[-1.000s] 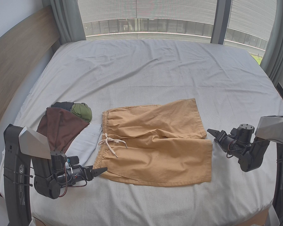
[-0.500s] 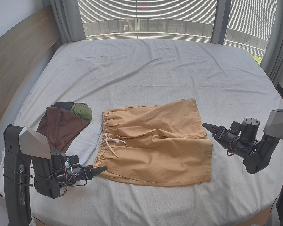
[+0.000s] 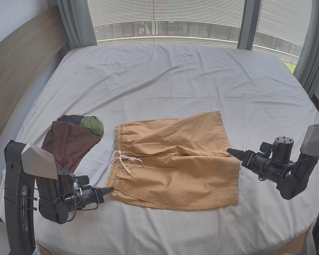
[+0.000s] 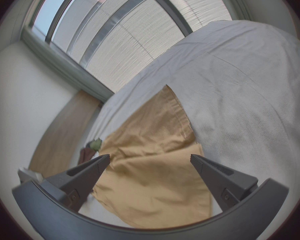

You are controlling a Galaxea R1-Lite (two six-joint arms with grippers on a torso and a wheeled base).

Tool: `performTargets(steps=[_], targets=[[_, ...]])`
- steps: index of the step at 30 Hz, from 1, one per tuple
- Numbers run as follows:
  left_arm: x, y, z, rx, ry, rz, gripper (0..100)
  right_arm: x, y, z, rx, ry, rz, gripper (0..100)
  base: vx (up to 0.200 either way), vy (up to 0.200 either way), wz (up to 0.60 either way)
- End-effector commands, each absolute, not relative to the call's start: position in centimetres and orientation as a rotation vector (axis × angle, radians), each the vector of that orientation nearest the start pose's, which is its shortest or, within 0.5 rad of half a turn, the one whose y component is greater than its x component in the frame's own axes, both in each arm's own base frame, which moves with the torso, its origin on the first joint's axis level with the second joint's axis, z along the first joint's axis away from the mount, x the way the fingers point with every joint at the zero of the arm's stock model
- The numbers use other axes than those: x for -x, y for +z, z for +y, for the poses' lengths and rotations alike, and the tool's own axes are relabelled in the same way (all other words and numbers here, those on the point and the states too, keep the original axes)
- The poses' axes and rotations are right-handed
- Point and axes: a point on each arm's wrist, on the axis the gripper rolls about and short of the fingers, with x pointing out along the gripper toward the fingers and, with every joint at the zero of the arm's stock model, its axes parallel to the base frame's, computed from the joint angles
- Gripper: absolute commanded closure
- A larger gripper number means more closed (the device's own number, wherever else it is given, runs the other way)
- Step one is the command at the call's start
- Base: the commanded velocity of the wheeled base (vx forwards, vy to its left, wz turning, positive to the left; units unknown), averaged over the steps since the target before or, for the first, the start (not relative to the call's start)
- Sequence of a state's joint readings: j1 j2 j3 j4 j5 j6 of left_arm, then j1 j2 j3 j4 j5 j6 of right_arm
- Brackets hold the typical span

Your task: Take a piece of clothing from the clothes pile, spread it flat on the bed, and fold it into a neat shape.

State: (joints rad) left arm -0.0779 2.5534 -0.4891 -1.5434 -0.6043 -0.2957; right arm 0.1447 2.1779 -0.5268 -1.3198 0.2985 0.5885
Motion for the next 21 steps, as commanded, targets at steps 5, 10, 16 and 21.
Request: performTargets(steps=[5, 10, 16, 21], targets=[[-31.7, -7.2, -3.8, 0.412, -0.591, 0.606, 100, -27.6, -0.8, 4.6, -0.329, 0.328, 0.712, 0, 0.0, 0.0, 0.0], [-31.7, -7.1, -3.8, 0.408, -0.593, 0.602, 100, -26.5, -3.8, 4.3, -0.285, 0.318, 0.825, 0, 0.0, 0.0, 0.0], [-31.8, -7.1, -3.8, 0.408, -0.593, 0.601, 100, -25.5, -5.5, 4.4, -0.278, 0.316, 0.907, 0, 0.0, 0.0, 0.0], [-31.8, -7.1, -3.8, 0.406, -0.596, 0.597, 100, -25.7, -6.2, 4.7, -0.286, 0.324, 0.898, 0, 0.0, 0.0, 0.0]])
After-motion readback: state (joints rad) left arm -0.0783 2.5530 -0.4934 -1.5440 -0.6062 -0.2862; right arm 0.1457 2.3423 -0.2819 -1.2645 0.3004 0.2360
